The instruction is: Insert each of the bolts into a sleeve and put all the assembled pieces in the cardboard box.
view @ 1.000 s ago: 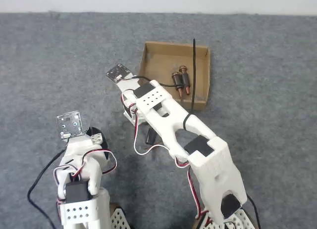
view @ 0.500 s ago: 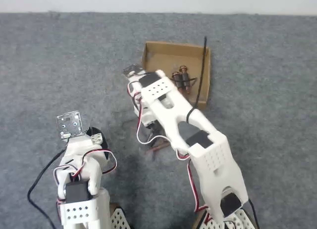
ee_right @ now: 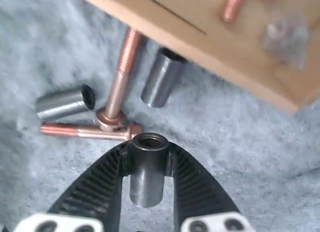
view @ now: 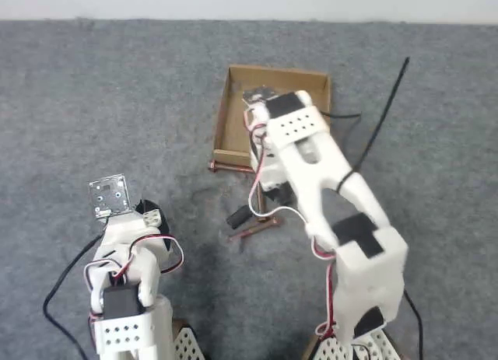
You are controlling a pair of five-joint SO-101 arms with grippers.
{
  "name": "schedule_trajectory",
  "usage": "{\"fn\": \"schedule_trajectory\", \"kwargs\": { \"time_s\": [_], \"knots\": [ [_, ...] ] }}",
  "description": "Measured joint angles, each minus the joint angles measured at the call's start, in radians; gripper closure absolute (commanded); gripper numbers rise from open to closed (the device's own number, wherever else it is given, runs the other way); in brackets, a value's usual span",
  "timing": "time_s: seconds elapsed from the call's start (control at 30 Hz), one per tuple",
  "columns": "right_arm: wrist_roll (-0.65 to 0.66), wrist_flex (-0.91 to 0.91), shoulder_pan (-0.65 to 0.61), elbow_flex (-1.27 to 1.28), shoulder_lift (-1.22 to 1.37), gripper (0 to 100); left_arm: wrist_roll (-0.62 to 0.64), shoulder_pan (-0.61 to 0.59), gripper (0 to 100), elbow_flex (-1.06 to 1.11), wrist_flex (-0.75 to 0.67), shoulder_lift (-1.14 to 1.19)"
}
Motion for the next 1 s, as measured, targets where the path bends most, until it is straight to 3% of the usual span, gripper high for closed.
{"fn": "schedule_trajectory", "kwargs": {
  "time_s": [0.3, 0.5, 1.0],
  "knots": [
    [0.000, -0.207, 0.091, 0.408, -0.276, 99.1, 0.000, 0.000, 99, 0.000, 0.000, 0.000],
    [0.000, -0.315, 0.222, 0.674, -0.446, 99.1, 0.000, 0.000, 99, 0.000, 0.000, 0.000],
    [0.219, -0.603, 0.595, 1.249, -0.835, 99.1, 0.000, 0.000, 98, 0.000, 0.000, 0.000]
  ]
}}
